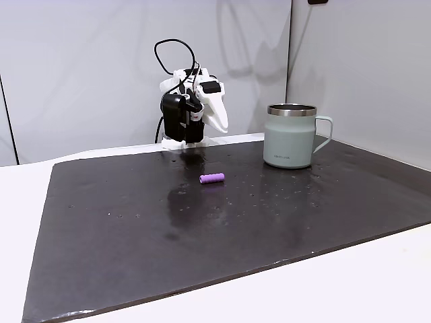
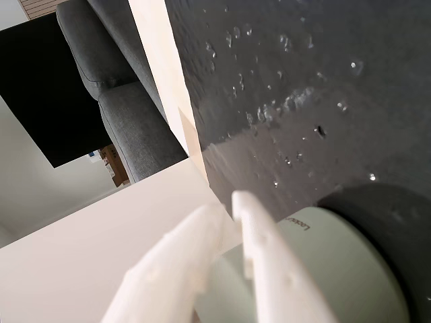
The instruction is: Grasp a pengrip and put it in the cup.
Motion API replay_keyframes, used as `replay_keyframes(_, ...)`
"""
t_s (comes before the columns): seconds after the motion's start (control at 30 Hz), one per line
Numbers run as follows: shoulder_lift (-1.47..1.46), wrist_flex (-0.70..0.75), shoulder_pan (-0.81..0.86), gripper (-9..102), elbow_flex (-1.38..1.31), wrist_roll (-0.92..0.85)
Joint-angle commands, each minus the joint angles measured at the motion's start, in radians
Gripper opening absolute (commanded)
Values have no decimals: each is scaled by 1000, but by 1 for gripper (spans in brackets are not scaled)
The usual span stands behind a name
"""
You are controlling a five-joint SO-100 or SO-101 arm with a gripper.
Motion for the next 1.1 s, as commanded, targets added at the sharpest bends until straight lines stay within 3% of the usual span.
replay_keyframes(0.0,15,3,-23,0,40,-9)
replay_keyframes(0.37,15,6,-23,0,37,-12)
replay_keyframes(0.53,15,87,-20,0,-51,-12)
replay_keyframes(0.73,-29,210,-11,0,-253,-26)
replay_keyframes(1.07,-471,402,23,0,-788,-41)
